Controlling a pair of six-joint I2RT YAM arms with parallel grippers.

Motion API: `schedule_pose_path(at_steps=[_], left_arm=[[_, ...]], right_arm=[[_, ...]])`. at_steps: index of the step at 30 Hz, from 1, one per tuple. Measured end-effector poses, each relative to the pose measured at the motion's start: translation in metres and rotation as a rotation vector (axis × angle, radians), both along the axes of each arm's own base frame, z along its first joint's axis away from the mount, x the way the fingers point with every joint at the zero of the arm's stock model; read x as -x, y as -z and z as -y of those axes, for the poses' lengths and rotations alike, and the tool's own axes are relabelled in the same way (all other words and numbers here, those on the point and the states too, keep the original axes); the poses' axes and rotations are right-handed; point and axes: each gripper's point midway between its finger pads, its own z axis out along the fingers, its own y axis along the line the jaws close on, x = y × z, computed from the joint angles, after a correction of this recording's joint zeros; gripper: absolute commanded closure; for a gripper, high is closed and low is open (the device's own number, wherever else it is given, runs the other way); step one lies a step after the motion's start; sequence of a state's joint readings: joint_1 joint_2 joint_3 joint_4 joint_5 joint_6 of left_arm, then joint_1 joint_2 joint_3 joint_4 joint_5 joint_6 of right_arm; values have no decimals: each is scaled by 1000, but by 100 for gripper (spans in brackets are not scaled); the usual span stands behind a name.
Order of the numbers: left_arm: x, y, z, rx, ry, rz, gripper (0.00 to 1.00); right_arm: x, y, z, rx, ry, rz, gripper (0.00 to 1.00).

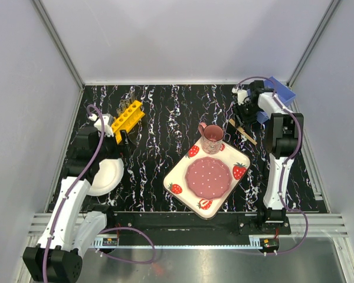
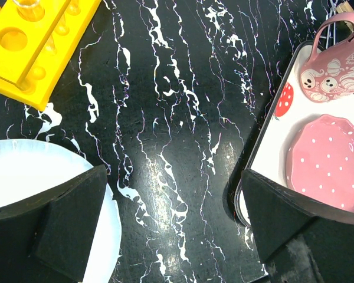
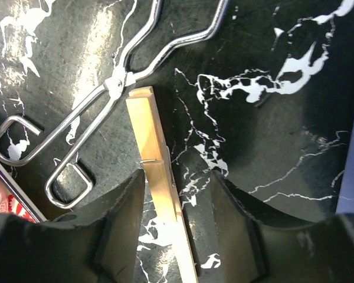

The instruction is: Organize the chemistry lab equipment

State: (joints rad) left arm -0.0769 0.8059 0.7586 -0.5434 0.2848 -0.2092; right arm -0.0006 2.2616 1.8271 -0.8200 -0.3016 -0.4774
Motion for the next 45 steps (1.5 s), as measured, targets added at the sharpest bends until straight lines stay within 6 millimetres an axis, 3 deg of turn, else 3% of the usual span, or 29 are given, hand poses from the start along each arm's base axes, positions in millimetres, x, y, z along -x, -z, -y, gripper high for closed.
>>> schedule_pose_path(at_steps=[12,19,22,27,31,38,41,45], left_arm=[[0,-1,0,1,1,3,1],[1,-5,0,2,1,20,1],[2,-6,0,2,1,25,1],[3,-9,0,3,1,38,1],[3,-12,0,4,1,49,1],[3,-12,0,4,0,49,1],[3,-11,0,4,0,47,1],[2,-8,0,3,0,33,1]], right_arm=[[4,6,-8,36,-38,-15,82],[12,3,-8,37,-42,-22,88],[16,-13,-6,32,-32,-5,89],[6,-69,-2,-21,25,105,91],[-16,-127,25,-98,149,230,91],[-52,-187,90,-242,418,354,91],[-72,-194,116,-305,524,381,91],[-96,-176,132,-347,609,362,89]])
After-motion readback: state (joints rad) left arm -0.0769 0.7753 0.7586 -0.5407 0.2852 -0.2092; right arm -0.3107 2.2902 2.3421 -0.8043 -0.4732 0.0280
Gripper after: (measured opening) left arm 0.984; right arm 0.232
